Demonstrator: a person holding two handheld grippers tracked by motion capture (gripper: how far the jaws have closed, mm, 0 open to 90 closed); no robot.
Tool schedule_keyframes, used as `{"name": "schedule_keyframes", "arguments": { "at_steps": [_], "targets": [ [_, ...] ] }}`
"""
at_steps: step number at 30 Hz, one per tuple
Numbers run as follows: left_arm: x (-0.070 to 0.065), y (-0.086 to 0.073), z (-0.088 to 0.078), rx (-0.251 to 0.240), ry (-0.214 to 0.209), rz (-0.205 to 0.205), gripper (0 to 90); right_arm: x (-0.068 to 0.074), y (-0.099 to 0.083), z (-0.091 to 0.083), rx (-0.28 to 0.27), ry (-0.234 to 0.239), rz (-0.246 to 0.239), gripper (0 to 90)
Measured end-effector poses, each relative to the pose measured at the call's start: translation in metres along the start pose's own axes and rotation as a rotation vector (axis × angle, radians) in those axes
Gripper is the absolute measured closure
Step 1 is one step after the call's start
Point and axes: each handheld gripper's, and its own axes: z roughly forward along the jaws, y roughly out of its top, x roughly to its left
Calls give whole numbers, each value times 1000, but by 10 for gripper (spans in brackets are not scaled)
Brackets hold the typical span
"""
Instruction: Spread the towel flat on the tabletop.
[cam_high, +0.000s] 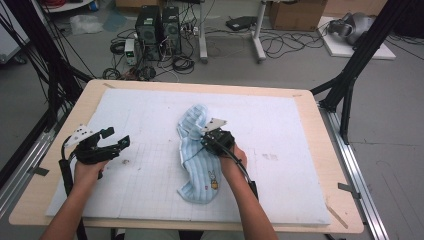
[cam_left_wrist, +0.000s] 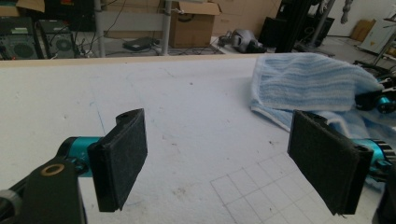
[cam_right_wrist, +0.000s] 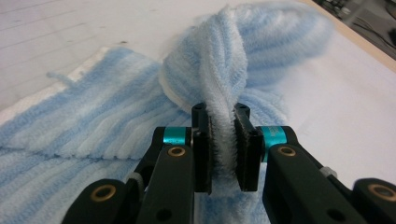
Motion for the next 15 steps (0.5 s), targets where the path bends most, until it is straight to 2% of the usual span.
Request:
{"name": "schedule_keyframes", "arguments": {
  "at_steps": [2, 3, 6, 9, 10, 11, 13, 15],
  "targets": [
    [-1, 0, 1, 6, -2, 2, 205, -8, -4, -5, -5, 14, 53, 795],
    [-2, 0, 2, 10, -4, 1, 205, -11, -6, -7, -9, 41, 73, 791],
    [-5, -1, 5, 25, -22, 4, 224, -15, -12, -12, -11, 50, 97, 765],
    [-11, -1, 8, 37, -52, 8, 260, -19, -18, -15, -3, -25, 104, 740],
    [-13, -2, 9, 39, -63, 9, 279, -21, -21, -16, -1, -62, 115, 700],
    [-14, -2, 10, 45, -79, 13, 301, -23, -23, -16, 10, -80, 139, 630],
    [-18, -2, 12, 56, -106, 10, 337, -27, -26, -18, 8, -93, 183, 513],
    [-23, -3, 16, 66, -131, 3, 339, -28, -27, -24, -35, -82, 182, 462]
  ]
}}
